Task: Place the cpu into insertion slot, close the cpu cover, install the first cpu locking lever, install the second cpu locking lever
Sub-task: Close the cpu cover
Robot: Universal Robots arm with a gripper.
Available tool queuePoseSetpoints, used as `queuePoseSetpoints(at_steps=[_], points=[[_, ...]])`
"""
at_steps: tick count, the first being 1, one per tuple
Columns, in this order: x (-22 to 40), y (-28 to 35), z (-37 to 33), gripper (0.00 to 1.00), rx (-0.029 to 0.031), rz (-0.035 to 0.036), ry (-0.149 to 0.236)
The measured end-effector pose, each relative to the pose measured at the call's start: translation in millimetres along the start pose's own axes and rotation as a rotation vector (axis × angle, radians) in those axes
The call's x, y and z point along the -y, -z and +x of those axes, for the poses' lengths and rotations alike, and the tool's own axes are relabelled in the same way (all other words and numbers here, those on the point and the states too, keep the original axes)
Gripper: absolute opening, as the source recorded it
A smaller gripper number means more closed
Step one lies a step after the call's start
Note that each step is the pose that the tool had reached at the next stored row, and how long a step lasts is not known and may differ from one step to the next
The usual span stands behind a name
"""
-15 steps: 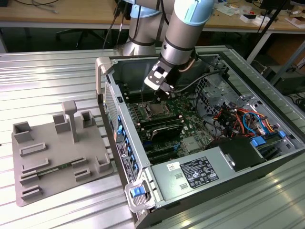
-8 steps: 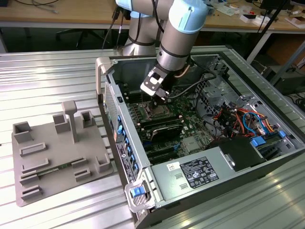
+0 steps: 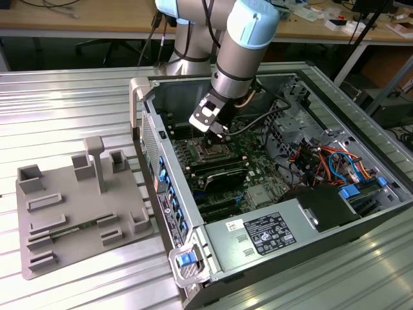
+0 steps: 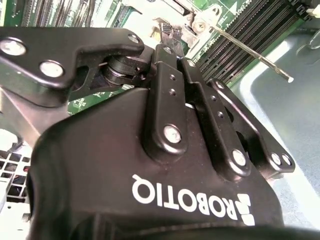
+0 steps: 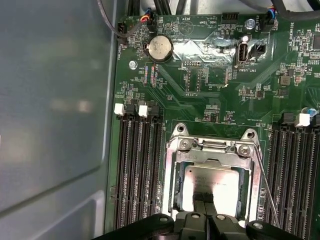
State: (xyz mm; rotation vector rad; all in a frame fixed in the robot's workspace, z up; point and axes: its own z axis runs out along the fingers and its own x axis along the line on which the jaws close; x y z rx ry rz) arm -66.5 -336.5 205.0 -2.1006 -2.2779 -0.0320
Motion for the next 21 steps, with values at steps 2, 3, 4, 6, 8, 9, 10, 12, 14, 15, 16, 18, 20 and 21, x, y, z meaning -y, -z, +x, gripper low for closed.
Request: queuePoseSetpoints(at_steps=[2, 3, 4, 6, 8, 9, 10, 12, 14, 15, 16, 18, 20, 21], points=[[-0.3, 1.7, 0.5, 0.11, -0.0021, -0.0017, 0.000], [-0.4, 6.8, 0.4, 0.11, -0.0005, -0.0005, 0.000], [-1.4, 8.4, 0.4, 0.11, -0.0007, -0.0004, 0.000], [-5.9, 10.0, 0.2, 0.11, -0.0010, 0.0023, 0.000], [-10.8, 13.0, -0.2, 0.11, -0.0010, 0.0058, 0.000], [-11.6, 15.5, -0.1, 0.11, -0.0011, 0.0063, 0.000], [-12.7, 19.5, 0.0, 0.11, -0.0013, 0.0072, 0.000], [-14.7, 26.4, 0.1, 0.11, -0.0013, 0.0094, 0.000], [-16.0, 33.3, 0.3, 0.11, -0.0039, 0.0110, -0.001], [-16.0, 34.1, 0.4, 0.11, -0.0050, 0.0109, -0.001], [-16.1, 34.2, 0.4, 0.11, -0.0056, 0.0108, -0.001], [-16.1, 34.3, 0.3, 0.11, -0.0054, 0.0109, 0.000], [-16.1, 34.4, 0.4, 0.11, -0.0054, 0.0109, 0.000], [-16.1, 34.4, 0.4, 0.11, -0.0054, 0.0109, 0.000]])
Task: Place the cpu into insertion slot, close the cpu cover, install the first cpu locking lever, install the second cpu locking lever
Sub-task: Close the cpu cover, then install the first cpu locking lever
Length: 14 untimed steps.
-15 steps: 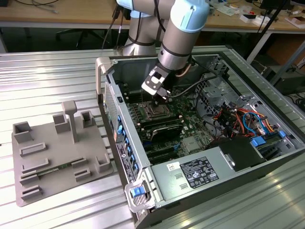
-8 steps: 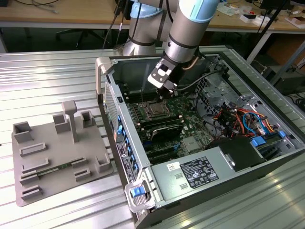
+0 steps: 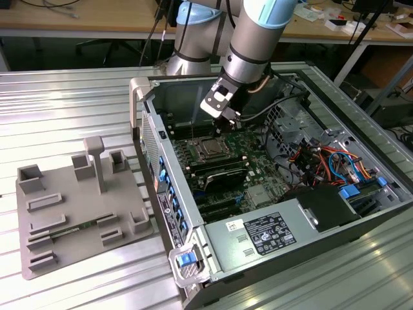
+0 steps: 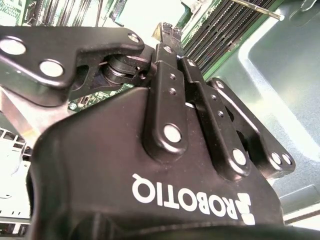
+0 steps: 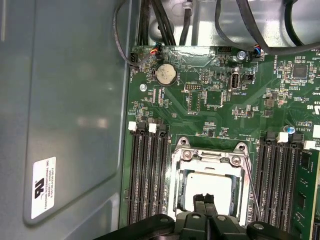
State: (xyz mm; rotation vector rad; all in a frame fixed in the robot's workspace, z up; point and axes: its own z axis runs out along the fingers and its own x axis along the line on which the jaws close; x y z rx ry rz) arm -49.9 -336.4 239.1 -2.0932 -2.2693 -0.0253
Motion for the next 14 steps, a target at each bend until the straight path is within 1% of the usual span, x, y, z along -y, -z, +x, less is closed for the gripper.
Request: queuePoseSetpoints(at_steps=[7, 11, 14], points=[[0.1, 0.0, -0.1, 0.11, 0.0001, 0.0003, 0.005], [0.1, 0.1, -0.2, 0.11, 0.0000, 0.0019, 0.036], [0.0, 0.0, -0.2, 0.11, -0.0055, 0.0021, 0.055]])
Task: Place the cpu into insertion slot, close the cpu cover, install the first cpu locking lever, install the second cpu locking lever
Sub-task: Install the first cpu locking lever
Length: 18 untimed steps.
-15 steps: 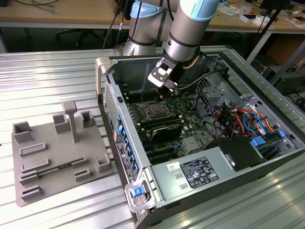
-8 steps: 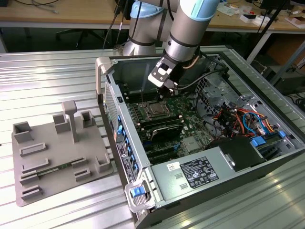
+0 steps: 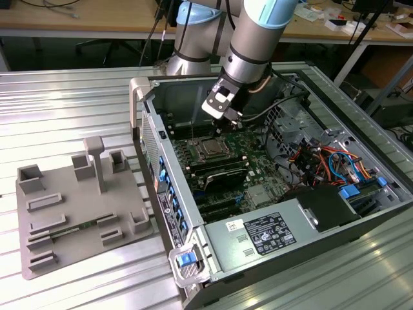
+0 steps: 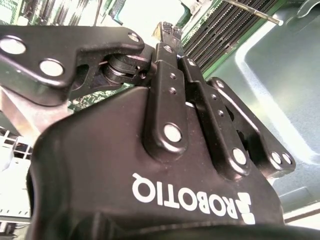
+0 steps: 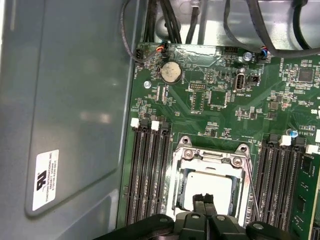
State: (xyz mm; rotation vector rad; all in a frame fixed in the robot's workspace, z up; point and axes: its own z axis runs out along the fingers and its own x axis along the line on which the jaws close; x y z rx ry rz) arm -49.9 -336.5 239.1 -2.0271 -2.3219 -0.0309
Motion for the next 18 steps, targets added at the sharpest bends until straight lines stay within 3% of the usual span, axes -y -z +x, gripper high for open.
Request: queuePoseSetpoints(at_steps=[9, 11, 18], points=[[0.0, 0.0, 0.0, 0.11, -0.0097, 0.0013, 0.047], [0.1, 0.1, -0.3, 0.11, -0.0156, 0.0012, 0.062], [0.1, 0.1, -0.7, 0.11, -0.0239, 0.0020, 0.096]])
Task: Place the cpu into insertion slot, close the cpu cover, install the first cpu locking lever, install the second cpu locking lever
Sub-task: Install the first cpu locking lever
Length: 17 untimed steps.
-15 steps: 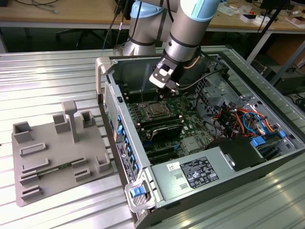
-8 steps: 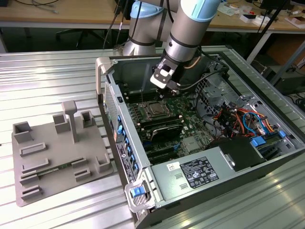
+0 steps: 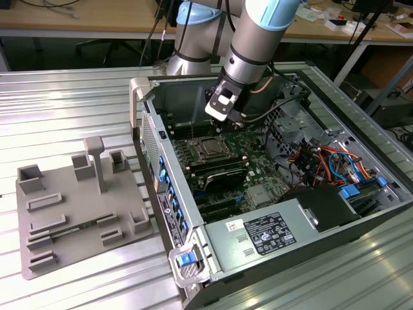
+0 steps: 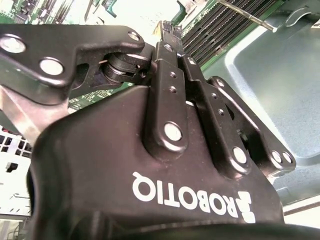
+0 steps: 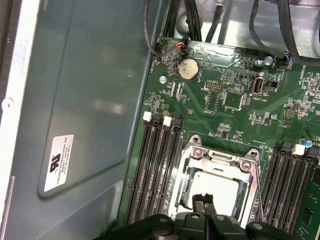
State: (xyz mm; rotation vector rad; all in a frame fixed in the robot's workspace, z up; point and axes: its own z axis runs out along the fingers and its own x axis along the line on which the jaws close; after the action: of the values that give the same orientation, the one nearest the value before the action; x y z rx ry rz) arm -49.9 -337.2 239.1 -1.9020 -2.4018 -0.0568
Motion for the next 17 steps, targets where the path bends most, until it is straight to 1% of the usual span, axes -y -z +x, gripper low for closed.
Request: queuePoseSetpoints(at_steps=[13, 17], points=[[0.0, 0.0, -0.1, 0.11, -0.0028, 0.0008, 0.018], [0.0, 0.0, -0.1, 0.11, -0.0054, 0.0005, 0.022]])
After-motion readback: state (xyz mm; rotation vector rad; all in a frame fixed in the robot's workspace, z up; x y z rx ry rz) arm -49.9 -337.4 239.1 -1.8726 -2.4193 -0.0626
